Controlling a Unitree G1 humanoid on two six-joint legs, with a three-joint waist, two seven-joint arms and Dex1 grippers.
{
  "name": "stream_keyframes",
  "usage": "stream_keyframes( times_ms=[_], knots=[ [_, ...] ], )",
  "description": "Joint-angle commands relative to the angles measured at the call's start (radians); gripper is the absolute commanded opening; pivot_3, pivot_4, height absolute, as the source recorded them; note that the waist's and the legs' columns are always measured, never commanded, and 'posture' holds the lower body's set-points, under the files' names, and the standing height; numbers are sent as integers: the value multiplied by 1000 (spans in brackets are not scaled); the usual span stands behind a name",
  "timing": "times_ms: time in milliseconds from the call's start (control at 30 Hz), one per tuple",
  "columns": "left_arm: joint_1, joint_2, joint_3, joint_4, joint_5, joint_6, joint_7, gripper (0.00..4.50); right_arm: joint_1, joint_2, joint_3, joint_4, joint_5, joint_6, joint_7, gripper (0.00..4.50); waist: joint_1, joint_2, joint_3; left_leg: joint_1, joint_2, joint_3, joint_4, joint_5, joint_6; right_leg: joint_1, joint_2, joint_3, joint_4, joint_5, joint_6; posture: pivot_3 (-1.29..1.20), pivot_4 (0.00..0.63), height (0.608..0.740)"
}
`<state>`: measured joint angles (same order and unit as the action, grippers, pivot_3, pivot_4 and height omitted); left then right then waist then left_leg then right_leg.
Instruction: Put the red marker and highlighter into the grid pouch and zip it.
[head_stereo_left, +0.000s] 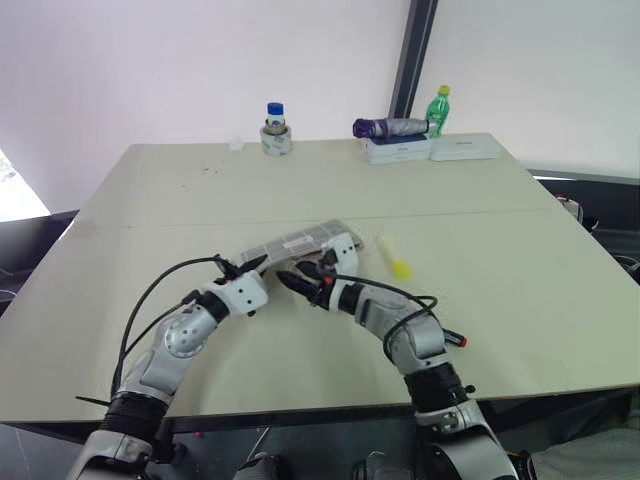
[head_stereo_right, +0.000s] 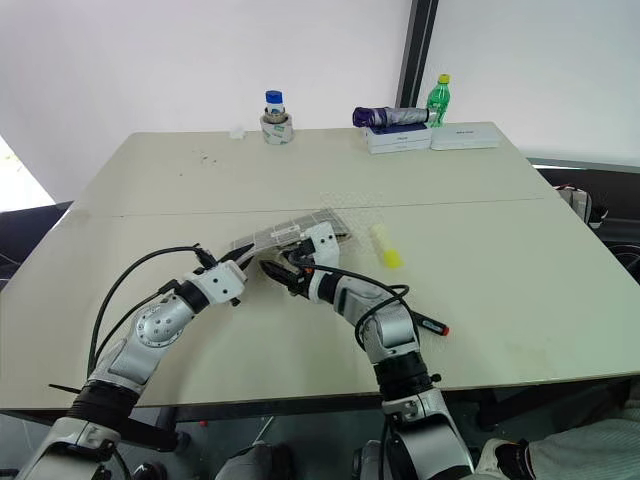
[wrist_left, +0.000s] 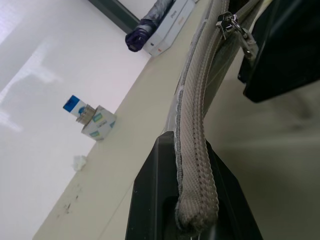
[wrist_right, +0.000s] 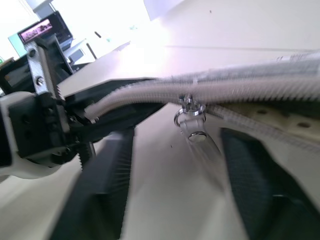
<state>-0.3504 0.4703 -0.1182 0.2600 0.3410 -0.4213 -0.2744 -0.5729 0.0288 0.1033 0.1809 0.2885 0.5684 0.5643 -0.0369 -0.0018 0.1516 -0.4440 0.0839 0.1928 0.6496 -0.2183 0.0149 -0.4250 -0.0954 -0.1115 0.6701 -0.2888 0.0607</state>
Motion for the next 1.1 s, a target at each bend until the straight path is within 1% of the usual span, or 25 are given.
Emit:
stream_keyframes(
  times_ms=[33,67,100,200,300,433,767,867,1000,1100],
  knots=[
    [-9,-2,-2,-45,2,-5,14,0,-32,27,24,-6,-2,-39,-5,603,-2,0,0,0,0,0,0,0,0,0,0,0,0,0,0,0,150,740],
    [-9,-2,-3,-46,1,-4,15,0,-32,30,26,-5,-2,-44,-11,91,-3,0,0,0,0,0,0,0,0,0,0,0,0,0,0,0,150,740],
    [-8,-3,-3,-46,1,-2,16,0,-32,31,29,-5,-6,-52,-15,37,-3,0,0,0,0,0,0,0,0,0,0,0,0,0,0,0,150,740],
    [-5,-4,-4,-46,3,-1,21,0,-30,7,70,-14,-43,-87,1,37,-3,0,0,0,0,0,0,0,0,0,0,0,0,0,0,0,150,740],
    [-3,-4,-7,-43,8,0,25,0,-30,-37,162,-39,-121,-144,30,37,-3,0,0,0,0,0,0,0,0,0,0,0,0,0,0,0,150,740],
    [-1,-6,-17,-32,21,0,30,0,-55,-50,231,-45,-179,-190,47,37,-6,0,0,0,0,0,-1,0,0,0,0,0,0,0,0,0,150,740],
    [22,3,-31,-45,38,-15,35,0,-108,-46,250,-30,-228,-230,69,37,-5,0,0,0,0,0,-1,0,-1,0,0,0,0,0,0,0,150,740],
    [27,3,-34,-48,41,-16,37,0,-136,-38,276,-16,-247,-251,92,37,-5,0,0,0,0,0,-1,0,-1,-1,0,0,0,0,0,0,150,740],
    [18,-1,-37,-48,42,-11,38,0,-121,-52,307,-16,-269,-279,136,37,-4,0,0,0,0,0,-1,0,-1,0,0,0,0,0,0,0,150,740],
    [12,-1,-30,-49,37,-7,41,0,-105,-67,303,-30,-260,-271,172,37,-3,0,0,0,0,0,-1,0,-1,0,0,0,0,0,0,0,150,740]
  ],
)
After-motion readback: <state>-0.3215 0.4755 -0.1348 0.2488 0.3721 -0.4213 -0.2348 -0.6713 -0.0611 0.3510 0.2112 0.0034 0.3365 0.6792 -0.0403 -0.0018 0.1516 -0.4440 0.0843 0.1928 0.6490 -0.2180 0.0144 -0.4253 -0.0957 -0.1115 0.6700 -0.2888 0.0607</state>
